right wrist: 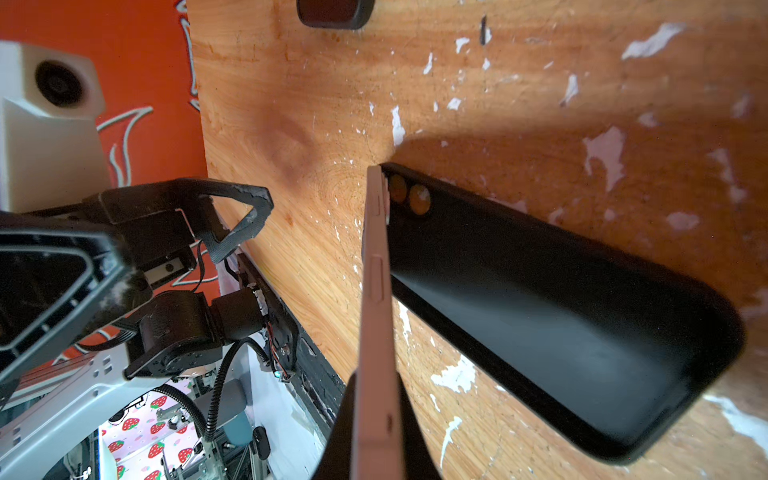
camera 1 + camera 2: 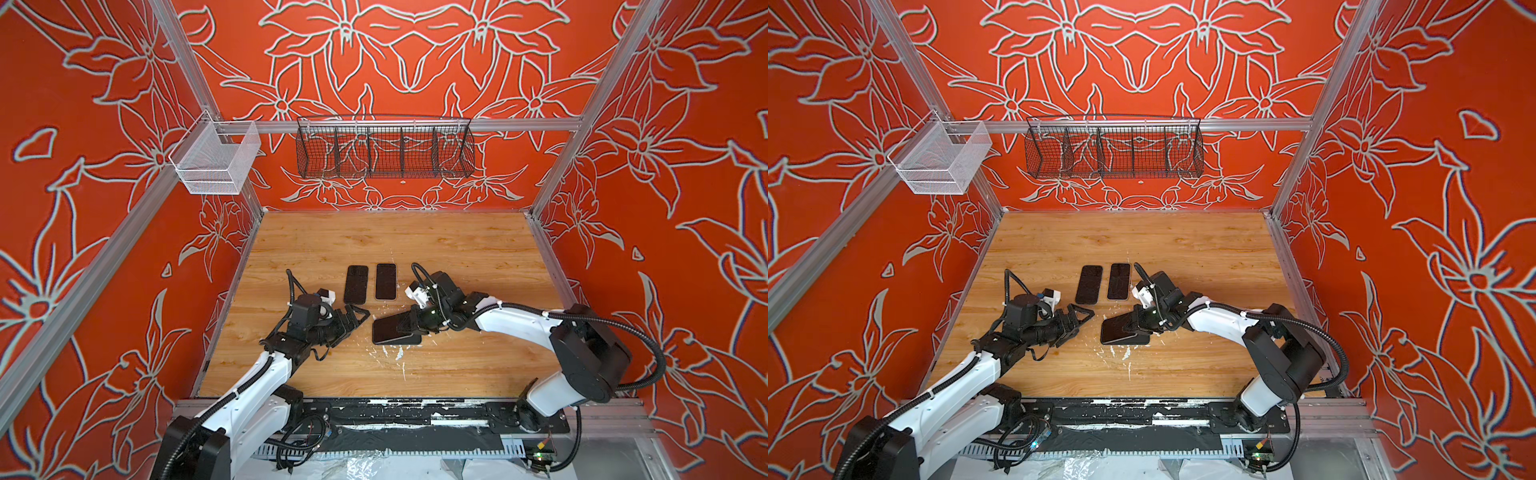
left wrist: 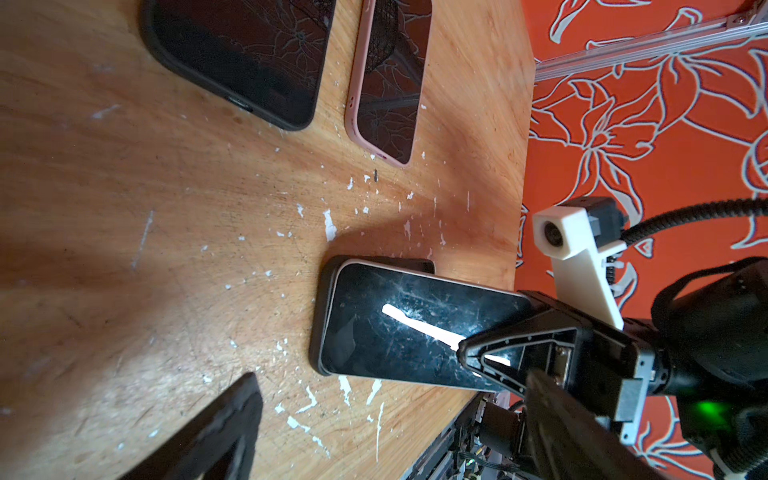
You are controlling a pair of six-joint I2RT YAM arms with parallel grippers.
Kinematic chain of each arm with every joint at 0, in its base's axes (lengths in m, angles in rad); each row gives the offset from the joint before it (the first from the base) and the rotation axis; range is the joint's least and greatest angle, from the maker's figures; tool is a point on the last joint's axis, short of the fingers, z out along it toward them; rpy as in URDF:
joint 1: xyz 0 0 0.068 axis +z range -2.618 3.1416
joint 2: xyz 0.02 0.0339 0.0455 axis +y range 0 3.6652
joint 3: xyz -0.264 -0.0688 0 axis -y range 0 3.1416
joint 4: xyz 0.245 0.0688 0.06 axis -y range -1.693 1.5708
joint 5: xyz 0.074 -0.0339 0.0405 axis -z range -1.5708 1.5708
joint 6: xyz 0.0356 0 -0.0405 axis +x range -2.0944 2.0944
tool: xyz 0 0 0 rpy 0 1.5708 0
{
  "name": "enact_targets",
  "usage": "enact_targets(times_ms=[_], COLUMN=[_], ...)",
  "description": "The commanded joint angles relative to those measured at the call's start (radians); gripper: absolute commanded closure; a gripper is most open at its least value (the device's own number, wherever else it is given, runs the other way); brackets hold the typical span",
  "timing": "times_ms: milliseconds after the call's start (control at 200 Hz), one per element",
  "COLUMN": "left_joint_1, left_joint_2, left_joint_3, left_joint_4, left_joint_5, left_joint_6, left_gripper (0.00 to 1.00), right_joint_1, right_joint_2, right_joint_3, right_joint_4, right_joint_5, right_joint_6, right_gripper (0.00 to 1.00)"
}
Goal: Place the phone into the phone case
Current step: 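Press the phone down into the case and open the right gripper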
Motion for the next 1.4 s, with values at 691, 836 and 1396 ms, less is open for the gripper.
enact_targets(times_ms=[691, 836, 1396], left_joint_1=[0.008, 0.007, 0.006], left_joint_2=[0.113, 0.123, 0.199], left_joint_3=[0.058, 0.050, 0.056], left_joint_4=[0.012, 0.022, 0.068], left_joint_5=[0.026, 0.024, 0.054], left_joint_6=[0.024, 0.021, 0.013], left_gripper=[0.03, 0.03, 0.03], right_joint_1=[-0.015, -0.015, -0.014], right_joint_2=[0.099, 0.104, 0.068], right_joint_3=[-0.035, -0.041, 0.001], right_joint_4=[-0.004, -0.038, -0.100], right_joint_5=[0.033, 0.078, 0.187], right_joint_6=[-0.067, -0.106, -0.169], right_gripper=[0.79, 0.74, 0.52])
